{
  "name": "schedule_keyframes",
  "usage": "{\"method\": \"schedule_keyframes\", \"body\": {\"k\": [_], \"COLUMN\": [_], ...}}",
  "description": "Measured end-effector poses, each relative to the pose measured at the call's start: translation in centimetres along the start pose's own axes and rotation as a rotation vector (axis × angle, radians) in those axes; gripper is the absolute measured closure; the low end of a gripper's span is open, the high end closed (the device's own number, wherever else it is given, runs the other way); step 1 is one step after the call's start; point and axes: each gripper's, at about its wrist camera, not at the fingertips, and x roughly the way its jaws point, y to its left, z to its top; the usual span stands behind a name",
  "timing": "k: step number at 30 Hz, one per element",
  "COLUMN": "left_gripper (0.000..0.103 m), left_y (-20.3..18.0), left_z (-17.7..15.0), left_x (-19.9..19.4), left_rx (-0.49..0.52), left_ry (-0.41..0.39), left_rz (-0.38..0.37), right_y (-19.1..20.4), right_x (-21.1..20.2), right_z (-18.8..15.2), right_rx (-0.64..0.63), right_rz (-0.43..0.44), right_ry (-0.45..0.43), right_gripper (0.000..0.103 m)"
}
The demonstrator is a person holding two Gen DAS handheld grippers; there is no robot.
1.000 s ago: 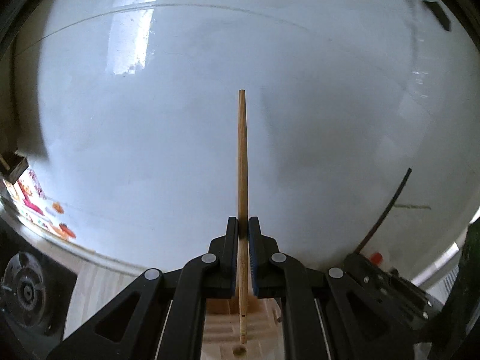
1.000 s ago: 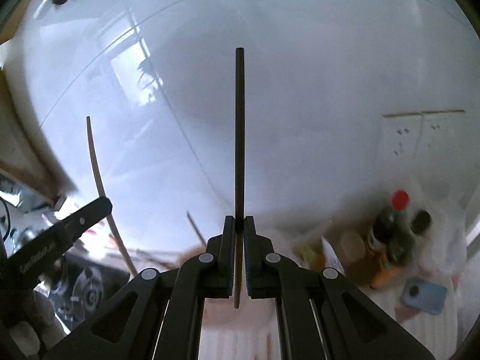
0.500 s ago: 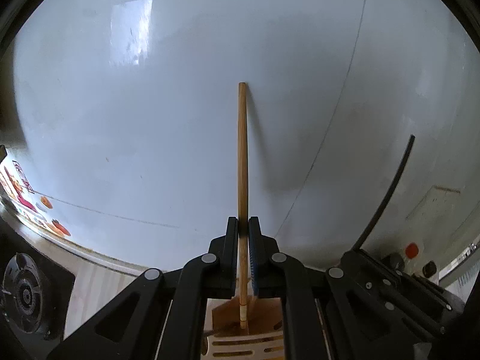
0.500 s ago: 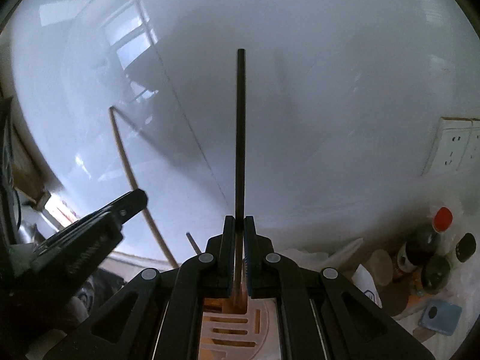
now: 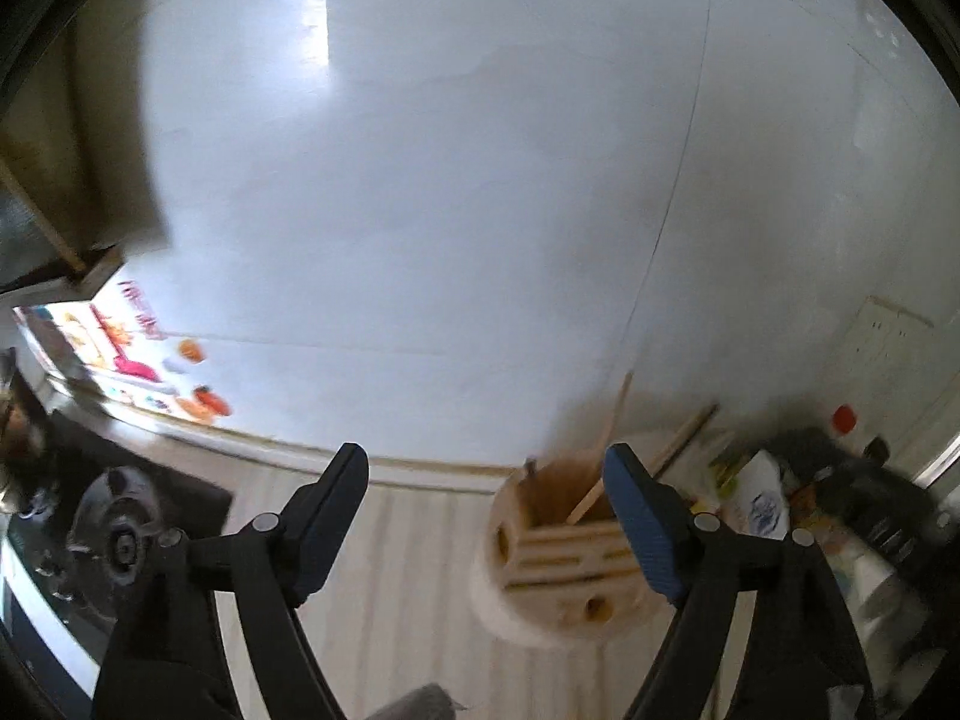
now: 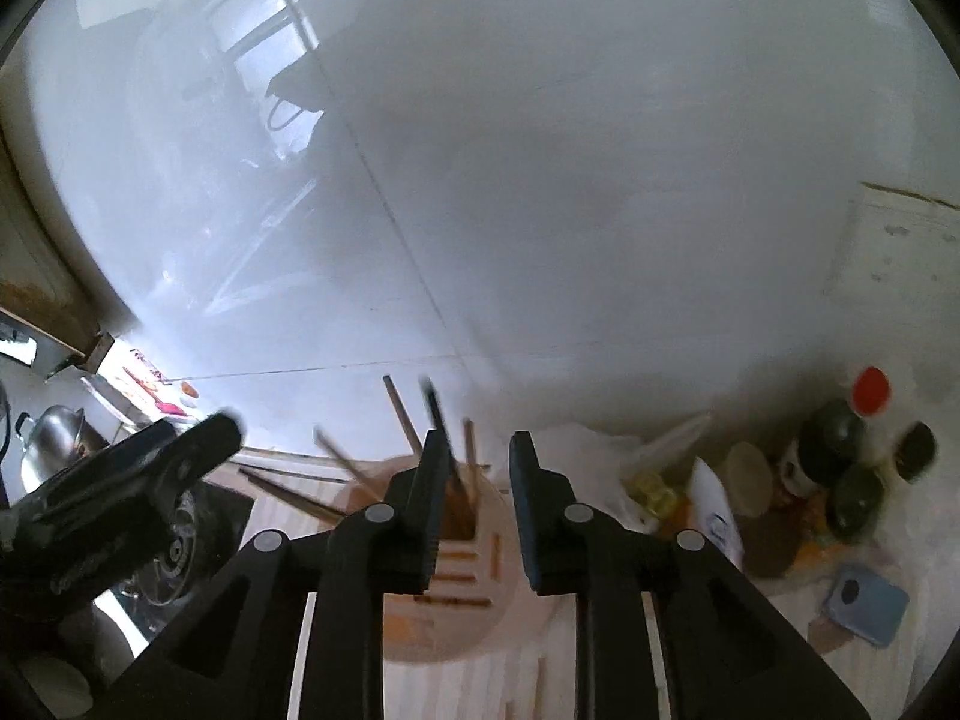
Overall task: Organize utensils
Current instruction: 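Insert both chopsticks into the beige holder and open both tools, then grasp a light wooden chopstick with the left tool while the right tool grasps another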
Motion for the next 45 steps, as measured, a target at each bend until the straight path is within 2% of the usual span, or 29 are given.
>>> {"method": "schedule_keyframes", "body": {"k": [1,2,3,9,15,20,21,23,24,25,29,30,32,34,36,37,38,41,45], "left_gripper": [0.016,0.004,0.0,0.0,0.0,0.0,0.001,0.002,0.004,0.01,0.042,0.047,0.065,0.073,0.078,0.09,0.097,0.099,0.099], "left_y": [0.5,0.2,0.3,-1.2,-3.8,-6.4,-6.8,-7.3,-7.6,-8.1,-10.1,-10.5,-11.5,-12.1,-12.8,-13.0,-13.2,-12.5,-8.8], "left_z": [-1.0,-1.7,-2.6,-7.2,-14.1,-20.5,-21.5,-23.2,-23.7,-24.3,-25.5,-25.7,-26.2,-26.7,-26.5,-26.4,-26.3,-26.2,-26.4], "left_x": [-0.4,-0.4,-0.6,0.2,3.6,8.0,8.8,10.1,10.6,11.2,12.8,13.1,14.0,14.8,14.8,14.8,14.8,14.8,14.5], "left_rx": [-0.007,-0.01,-0.011,-0.02,0.017,0.033,0.032,0.02,0.015,0.015,0.057,0.068,0.097,0.119,0.153,0.165,0.172,0.188,0.153], "left_ry": [0.011,0.014,0.018,0.076,0.246,0.444,0.479,0.539,0.56,0.584,0.633,0.638,0.659,0.679,0.653,0.649,0.649,0.647,0.65], "left_rz": [0.009,0.009,0.012,0.006,0.004,0.003,0.001,-0.014,-0.024,-0.043,-0.076,-0.078,-0.066,-0.048,-0.029,-0.032,-0.037,-0.015,0.032], "right_y": [-0.6,-1.1,-1.8,-4.8,-8.1,-11.5,-12.4,-13.9,-14.8,-15.5,-17.0,-17.2,-17.7,-18.3,-18.4,-18.4,-18.5,-18.0,-16.1], "right_x": [-0.7,-1.4,-2.1,-4.7,-4.3,-1.7,-1.2,-0.5,0.1,0.4,0.7,0.7,0.5,0.2,0.0,0.0,0.0,0.4,1.8], "right_z": [-0.4,-0.7,-1.4,-7.1,-13.6,-19.3,-20.4,-22.3,-23.4,-24.4,-26.8,-27.3,-28.0,-28.5,-28.6,-28.5,-28.6,-27.9,-27.6], "right_rx": [0.007,0.013,0.021,0.075,0.098,0.138,0.152,0.182,0.2,0.213,0.214,0.217,0.229,0.243,0.247,0.248,0.251,0.246,0.221], "right_rz": [-0.01,-0.016,-0.031,-0.124,-0.159,-0.201,-0.208,-0.215,-0.221,-0.225,-0.245,-0.248,-0.249,-0.25,-0.252,-0.253,-0.25,-0.245,-0.202], "right_ry": [-0.005,-0.011,-0.015,0.027,0.119,0.253,0.285,0.336,0.374,0.405,0.443,0.447,0.451,0.45,0.451,0.453,0.455,0.463,0.487], "right_gripper": [0.079,0.078,0.076,0.051,0.032,0.032,0.034,0.048,0.062,0.069,0.073,0.073,0.073,0.073,0.073,0.073,0.073,0.073,0.073]}}
